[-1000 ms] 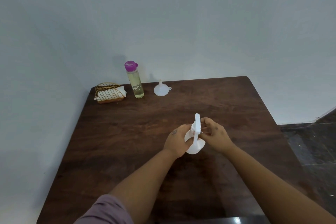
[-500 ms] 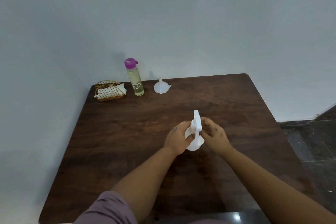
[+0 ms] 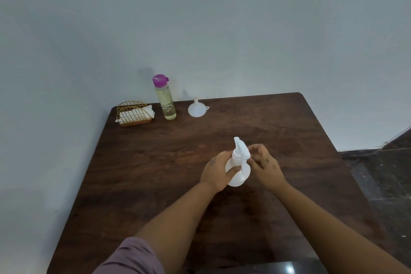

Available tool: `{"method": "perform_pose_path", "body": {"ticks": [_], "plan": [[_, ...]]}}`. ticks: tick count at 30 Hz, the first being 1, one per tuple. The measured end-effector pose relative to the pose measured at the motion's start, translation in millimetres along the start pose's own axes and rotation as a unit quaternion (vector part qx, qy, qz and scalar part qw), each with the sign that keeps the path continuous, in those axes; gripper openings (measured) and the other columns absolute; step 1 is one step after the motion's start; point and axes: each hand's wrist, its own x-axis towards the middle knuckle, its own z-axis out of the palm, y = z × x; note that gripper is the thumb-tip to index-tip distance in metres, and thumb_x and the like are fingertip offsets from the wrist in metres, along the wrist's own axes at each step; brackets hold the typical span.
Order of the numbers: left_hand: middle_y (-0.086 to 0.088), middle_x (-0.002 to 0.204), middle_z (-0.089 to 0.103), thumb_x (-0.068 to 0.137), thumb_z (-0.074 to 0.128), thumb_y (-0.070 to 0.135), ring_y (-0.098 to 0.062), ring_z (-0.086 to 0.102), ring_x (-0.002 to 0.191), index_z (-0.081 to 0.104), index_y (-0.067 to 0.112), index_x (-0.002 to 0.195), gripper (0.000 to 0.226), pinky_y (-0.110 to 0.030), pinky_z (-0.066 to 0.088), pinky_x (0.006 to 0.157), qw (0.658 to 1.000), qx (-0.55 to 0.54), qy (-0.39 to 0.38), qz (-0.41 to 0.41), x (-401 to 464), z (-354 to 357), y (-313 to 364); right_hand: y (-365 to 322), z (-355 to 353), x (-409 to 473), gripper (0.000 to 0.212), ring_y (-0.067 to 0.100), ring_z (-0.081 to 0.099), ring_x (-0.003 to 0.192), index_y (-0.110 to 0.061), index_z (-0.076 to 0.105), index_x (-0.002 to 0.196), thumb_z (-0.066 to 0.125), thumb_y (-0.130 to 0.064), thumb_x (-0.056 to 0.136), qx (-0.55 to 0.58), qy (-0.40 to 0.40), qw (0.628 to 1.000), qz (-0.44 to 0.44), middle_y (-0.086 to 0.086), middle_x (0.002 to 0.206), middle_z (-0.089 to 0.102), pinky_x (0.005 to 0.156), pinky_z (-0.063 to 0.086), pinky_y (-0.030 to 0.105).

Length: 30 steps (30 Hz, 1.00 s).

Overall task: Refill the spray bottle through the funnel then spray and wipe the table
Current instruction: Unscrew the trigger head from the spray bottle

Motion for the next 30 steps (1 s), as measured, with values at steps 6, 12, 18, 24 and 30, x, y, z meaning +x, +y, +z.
{"method": "perform_pose_path", "body": {"ticks": [6, 12, 18, 24, 30], "plan": [[-0.003, 0.133, 0.058, 0.094, 0.059, 0.028, -0.022, 0.056, 0.119, 0.052, 0.016, 0.135, 0.042, -0.033, 0.046, 0.097, 1.000, 0.012, -0.002, -0.005, 1, 0, 4, -6, 5, 4, 0.059, -0.001, 0.065, 0.088, -0.024, 0.043, 0.122, 0.079, -0.032, 0.075, -0.013, -0.019, 1.000, -0.009, -0.015, 0.098, 0.066, 0.072, 0.050, 0.016], [0.001, 0.134, 0.057, 0.093, 0.060, 0.036, -0.017, 0.054, 0.121, 0.051, 0.018, 0.135, 0.047, -0.027, 0.041, 0.098, 1.000, 0.013, -0.006, -0.008, 1, 1, 3, -5, 2, 4, 0.013, 0.005, 0.062, 0.073, -0.019, 0.055, 0.103, 0.060, -0.021, 0.091, -0.024, -0.013, 0.999, -0.020, -0.012, 0.084, 0.065, 0.065, 0.048, 0.026], [-0.001, 0.130, 0.060, 0.093, 0.060, 0.030, -0.021, 0.057, 0.117, 0.055, 0.020, 0.132, 0.041, -0.035, 0.049, 0.097, 1.000, 0.016, -0.010, 0.002, 2, -2, 5, -11, -3, 4, 0.042, 0.007, 0.061, 0.099, -0.027, 0.044, 0.128, 0.061, -0.035, 0.090, -0.031, -0.101, 0.994, -0.022, -0.014, 0.109, 0.061, 0.080, 0.049, 0.022], [-0.001, 0.129, 0.060, 0.092, 0.061, 0.031, -0.020, 0.057, 0.117, 0.055, 0.018, 0.130, 0.041, -0.031, 0.046, 0.093, 1.000, 0.020, -0.004, 0.002, 1, -2, 4, -15, 11, 6, 0.037, 0.002, 0.060, 0.070, -0.023, 0.047, 0.097, 0.071, -0.046, 0.079, -0.061, 0.015, 0.998, -0.019, -0.014, 0.080, 0.062, 0.059, 0.040, 0.017], [-0.001, 0.132, 0.058, 0.093, 0.060, 0.032, -0.020, 0.055, 0.118, 0.052, 0.017, 0.134, 0.045, -0.034, 0.046, 0.100, 1.000, 0.027, -0.008, 0.009, 2, -2, 4, -5, -3, 4, 0.047, 0.012, 0.054, 0.113, -0.027, 0.042, 0.137, 0.056, -0.021, 0.093, -0.040, -0.105, 0.993, -0.027, -0.005, 0.127, 0.049, 0.094, 0.044, 0.027]]}}
